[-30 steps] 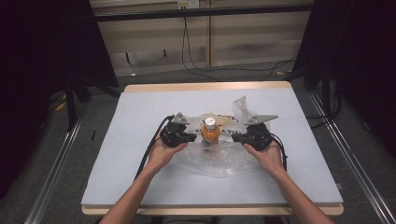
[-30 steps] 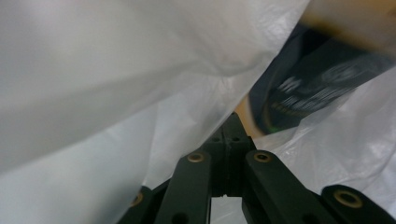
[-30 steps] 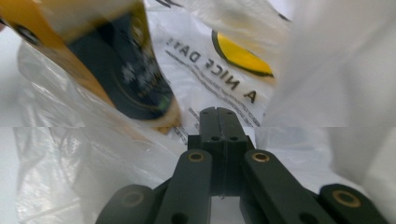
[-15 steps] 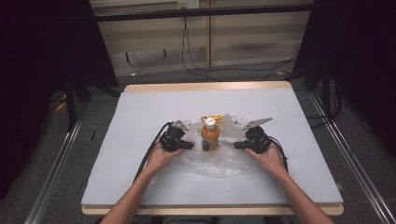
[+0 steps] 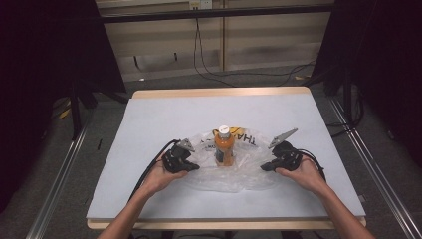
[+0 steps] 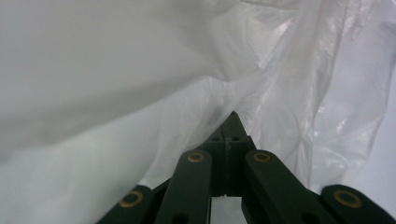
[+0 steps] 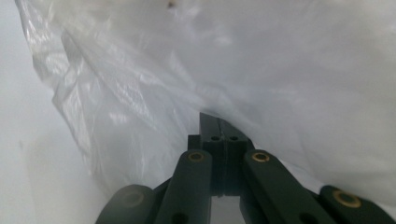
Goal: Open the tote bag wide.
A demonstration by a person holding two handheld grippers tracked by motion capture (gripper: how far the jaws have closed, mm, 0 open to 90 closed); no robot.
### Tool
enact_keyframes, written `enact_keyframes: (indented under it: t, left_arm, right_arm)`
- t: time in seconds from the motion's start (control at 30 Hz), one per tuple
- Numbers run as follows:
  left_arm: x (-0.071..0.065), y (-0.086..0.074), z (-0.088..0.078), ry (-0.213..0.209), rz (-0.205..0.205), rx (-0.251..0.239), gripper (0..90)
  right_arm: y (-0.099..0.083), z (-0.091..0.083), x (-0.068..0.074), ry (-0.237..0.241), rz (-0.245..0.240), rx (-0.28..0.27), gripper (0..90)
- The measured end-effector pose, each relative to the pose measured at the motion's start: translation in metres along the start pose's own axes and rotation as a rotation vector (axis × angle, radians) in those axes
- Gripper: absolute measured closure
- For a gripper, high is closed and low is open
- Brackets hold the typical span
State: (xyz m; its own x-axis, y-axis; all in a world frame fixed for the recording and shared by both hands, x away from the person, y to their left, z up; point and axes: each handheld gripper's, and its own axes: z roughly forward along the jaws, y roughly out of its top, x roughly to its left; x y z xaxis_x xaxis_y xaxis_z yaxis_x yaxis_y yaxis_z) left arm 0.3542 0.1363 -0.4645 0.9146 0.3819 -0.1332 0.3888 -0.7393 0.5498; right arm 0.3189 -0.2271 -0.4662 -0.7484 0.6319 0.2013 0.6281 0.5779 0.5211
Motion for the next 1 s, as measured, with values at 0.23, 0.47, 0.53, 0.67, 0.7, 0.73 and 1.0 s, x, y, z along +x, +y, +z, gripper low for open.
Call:
enact_keyframes:
  t: [0.23, 0.47, 0.53, 0.67, 0.7, 0.73, 1.0]
  left_arm:
    - [-0.007, -0.006, -0.005, -0.025, 0.021, 0.021, 90.0]
    - [-0.018, -0.015, -0.008, -0.048, 0.044, 0.016, 90.0]
    - [-0.022, -0.016, -0.010, -0.053, 0.044, 0.024, 90.0]
    - [-0.024, -0.022, -0.012, -0.050, 0.037, 0.001, 90.0]
    - [-0.025, -0.022, -0.012, -0.045, 0.038, -0.005, 90.0]
    - [-0.025, -0.022, -0.014, -0.044, 0.051, -0.013, 90.0]
    - [-0.031, -0.020, -0.042, -0.068, 0.031, -0.173, 90.0]
  right_arm:
    - [-0.013, -0.011, -0.004, 0.005, -0.007, 0.025, 90.0]
    - [-0.023, -0.018, -0.002, 0.001, -0.016, 0.035, 90.0]
    - [-0.025, -0.019, 0.001, -0.004, -0.023, 0.038, 90.0]
    - [-0.029, -0.020, 0.005, -0.006, -0.014, 0.019, 90.0]
    - [-0.030, -0.020, 0.006, -0.010, -0.016, 0.009, 90.0]
    - [-0.031, -0.020, 0.007, -0.016, -0.026, -0.014, 90.0]
    - [-0.029, -0.037, 0.019, 0.024, -0.037, -0.193, 90.0]
